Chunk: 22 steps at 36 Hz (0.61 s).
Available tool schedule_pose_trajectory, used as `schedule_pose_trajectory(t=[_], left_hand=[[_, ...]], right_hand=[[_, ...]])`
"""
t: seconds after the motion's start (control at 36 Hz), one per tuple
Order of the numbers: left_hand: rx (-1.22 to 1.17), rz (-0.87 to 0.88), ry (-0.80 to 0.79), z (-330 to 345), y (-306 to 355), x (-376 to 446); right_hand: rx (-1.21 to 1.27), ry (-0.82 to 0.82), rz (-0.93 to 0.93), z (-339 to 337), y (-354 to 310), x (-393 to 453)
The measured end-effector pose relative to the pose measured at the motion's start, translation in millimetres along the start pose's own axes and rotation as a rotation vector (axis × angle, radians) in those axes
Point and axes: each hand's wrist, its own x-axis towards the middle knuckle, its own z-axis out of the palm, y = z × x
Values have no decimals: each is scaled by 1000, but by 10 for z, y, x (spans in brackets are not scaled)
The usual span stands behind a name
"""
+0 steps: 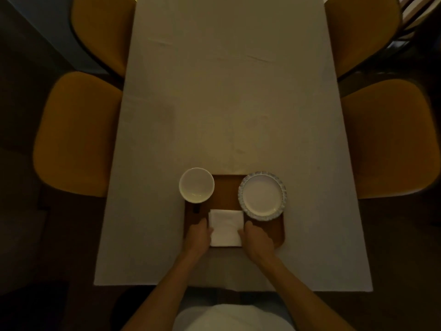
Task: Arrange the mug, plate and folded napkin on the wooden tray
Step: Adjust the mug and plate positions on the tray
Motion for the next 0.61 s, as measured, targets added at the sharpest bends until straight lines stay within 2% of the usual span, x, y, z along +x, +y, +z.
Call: schedule_pose_trajectory(t=[0.25, 0.61], left_hand=[[-40, 7, 22, -15, -7, -53], [32, 14, -9, -91, 42, -123]], right_hand=[[-5, 46, -39, 23, 49, -27], [-6, 19, -29, 48, 33, -12]])
